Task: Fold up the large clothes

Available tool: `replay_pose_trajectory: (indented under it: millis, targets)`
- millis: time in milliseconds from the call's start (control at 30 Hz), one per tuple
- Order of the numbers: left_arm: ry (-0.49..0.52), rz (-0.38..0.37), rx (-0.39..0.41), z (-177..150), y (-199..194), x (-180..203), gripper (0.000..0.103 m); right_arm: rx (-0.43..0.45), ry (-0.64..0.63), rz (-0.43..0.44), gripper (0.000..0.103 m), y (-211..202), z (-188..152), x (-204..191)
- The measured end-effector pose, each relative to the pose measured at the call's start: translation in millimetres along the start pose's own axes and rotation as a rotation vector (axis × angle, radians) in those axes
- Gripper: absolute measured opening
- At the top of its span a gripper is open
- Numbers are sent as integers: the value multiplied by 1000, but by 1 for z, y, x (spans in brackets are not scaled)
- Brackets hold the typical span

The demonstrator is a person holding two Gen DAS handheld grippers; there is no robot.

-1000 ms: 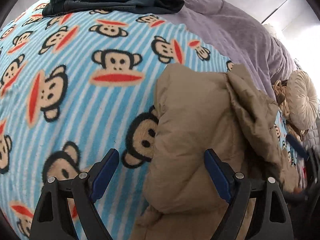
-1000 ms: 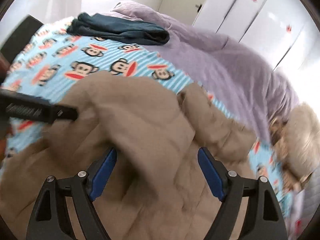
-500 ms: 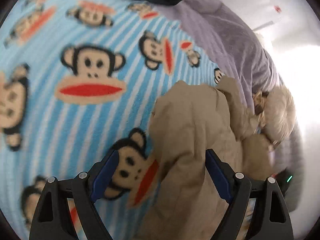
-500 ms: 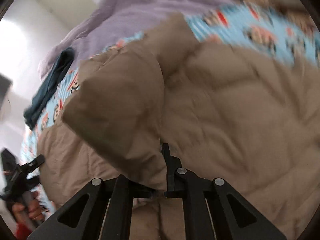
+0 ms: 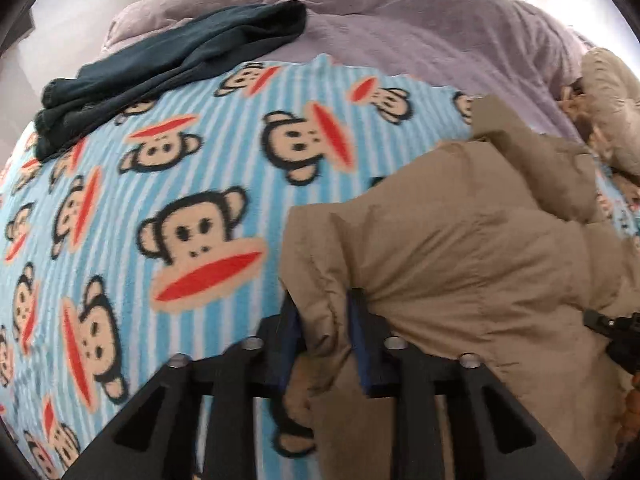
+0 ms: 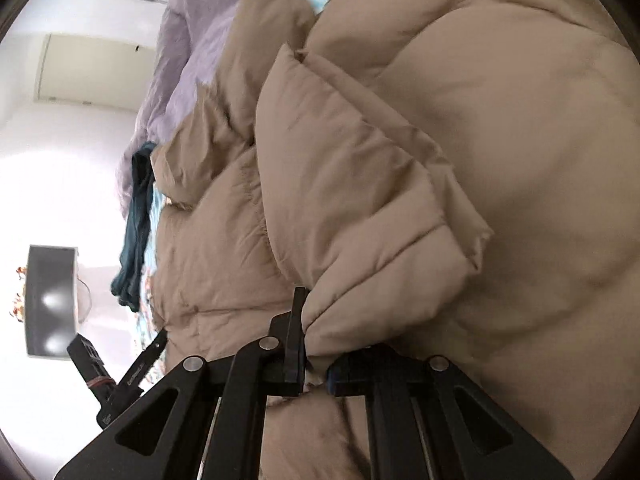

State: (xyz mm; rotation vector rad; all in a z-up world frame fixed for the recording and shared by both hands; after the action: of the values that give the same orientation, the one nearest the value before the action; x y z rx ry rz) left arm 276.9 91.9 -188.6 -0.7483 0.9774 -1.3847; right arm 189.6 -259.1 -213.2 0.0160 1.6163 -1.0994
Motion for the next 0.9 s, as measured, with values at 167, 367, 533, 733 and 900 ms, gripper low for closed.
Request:
replay_pose_trajectory:
  millis: [167,367,533,733,900]
  targets:
    - [-66,52,30,0,-30,-29,52,-5,-8,-31,17,-7,-1,-5]
    - [-58,2,55,-10,-71,-41,52,24,-140,-144,56,-63,-7,-20]
    - [0,-2,16,-33,-67,-9,52,112,-223,-185,25,-93,0,-33]
    - [-3,33,-45,-54,-35,6,55,12,-266,-248,25,-55,10,-29]
    - [-14,59,-54,-54,-32,4,68,-24,-181,-265,22,-45,4,-1]
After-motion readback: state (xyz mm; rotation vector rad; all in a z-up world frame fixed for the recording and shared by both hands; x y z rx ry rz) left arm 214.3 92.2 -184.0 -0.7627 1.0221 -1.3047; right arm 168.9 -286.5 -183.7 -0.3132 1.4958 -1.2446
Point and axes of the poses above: each gripper's, at about its wrist camera, not at the fingertips, and y roughly the way its jaws point, x to its right, z to its top, the point moved 1 cm from there along y, roughly the way its jaws point, and after that the axes turned 11 degrees about z, right-handed, at the moved point
